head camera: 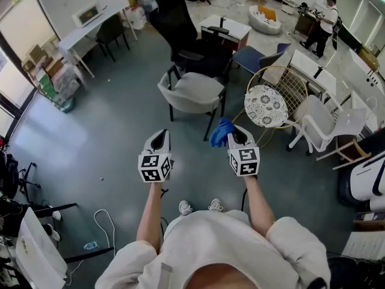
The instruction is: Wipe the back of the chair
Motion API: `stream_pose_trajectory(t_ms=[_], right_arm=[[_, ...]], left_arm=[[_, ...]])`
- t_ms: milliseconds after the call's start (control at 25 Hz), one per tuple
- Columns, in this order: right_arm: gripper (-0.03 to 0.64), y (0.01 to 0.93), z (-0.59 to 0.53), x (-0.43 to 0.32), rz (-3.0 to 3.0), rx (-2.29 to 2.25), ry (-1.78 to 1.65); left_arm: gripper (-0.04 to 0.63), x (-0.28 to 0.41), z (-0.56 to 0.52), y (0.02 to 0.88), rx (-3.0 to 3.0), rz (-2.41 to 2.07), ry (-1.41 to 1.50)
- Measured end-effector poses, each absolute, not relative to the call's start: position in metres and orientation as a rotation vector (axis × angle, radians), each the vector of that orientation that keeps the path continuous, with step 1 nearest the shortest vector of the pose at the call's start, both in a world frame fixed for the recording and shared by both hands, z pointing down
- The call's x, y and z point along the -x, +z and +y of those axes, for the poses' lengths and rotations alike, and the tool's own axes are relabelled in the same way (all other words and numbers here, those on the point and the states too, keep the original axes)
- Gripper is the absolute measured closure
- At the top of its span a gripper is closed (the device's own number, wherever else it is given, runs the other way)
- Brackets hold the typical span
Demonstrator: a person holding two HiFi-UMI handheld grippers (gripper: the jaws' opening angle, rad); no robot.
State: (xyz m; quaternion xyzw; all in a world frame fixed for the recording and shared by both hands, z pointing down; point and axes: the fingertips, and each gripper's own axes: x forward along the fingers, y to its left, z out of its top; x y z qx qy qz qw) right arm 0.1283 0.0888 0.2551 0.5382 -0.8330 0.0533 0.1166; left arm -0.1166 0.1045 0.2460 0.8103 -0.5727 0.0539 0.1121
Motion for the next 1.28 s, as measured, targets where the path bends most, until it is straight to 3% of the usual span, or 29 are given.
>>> stream_pose_trajectory(t_ms=[880,1280], right_arm=[[0.580,0.292,0.076,-0.149,-2.494,-1.396,0.213],[0.580,0.316,0.043,-0.112,-2.453,-1.379,0.235]], left_arm=[[0.591,0.062,0.096,0.274,-2.315,-1.703,0.231],[0.591,0.091,0.056,0.300,-2.310,-1.652,0.226]])
